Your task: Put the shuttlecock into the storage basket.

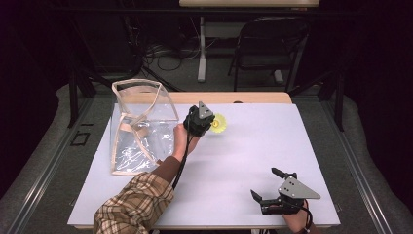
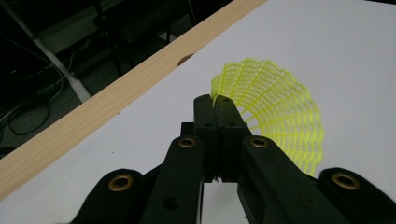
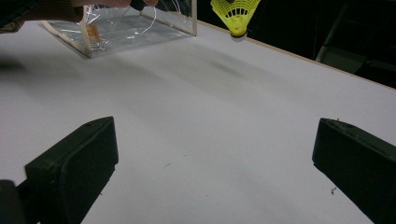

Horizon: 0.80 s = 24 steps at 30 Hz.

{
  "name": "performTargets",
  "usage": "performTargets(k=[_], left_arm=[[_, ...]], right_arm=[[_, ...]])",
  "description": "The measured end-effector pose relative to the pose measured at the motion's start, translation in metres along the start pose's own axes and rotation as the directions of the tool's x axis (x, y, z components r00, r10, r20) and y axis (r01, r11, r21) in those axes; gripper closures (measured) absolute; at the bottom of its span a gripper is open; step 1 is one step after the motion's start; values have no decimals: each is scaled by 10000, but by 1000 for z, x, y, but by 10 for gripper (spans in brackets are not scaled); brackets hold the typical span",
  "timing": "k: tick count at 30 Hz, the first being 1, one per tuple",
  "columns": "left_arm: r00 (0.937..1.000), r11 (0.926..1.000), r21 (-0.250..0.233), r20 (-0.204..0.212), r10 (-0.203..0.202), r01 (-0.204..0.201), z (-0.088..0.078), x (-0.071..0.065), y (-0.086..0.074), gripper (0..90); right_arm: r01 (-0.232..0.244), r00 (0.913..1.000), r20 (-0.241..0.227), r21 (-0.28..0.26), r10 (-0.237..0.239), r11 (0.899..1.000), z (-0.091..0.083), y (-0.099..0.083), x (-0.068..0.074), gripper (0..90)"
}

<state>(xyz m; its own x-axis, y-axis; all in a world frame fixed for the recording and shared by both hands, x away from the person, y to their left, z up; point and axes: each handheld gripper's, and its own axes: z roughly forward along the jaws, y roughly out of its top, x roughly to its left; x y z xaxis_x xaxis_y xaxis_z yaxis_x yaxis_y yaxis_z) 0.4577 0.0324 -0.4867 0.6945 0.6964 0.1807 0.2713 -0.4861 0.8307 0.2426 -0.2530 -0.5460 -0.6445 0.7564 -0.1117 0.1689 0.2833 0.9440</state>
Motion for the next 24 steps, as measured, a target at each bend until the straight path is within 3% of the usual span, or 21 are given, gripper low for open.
performTargets(k=[24], left_arm=[[9998,9998,-180,167,48,-45,-21,16,22,896]], right_arm=[[-7,10000,-4,-13,7,10000,0,0,1,0]])
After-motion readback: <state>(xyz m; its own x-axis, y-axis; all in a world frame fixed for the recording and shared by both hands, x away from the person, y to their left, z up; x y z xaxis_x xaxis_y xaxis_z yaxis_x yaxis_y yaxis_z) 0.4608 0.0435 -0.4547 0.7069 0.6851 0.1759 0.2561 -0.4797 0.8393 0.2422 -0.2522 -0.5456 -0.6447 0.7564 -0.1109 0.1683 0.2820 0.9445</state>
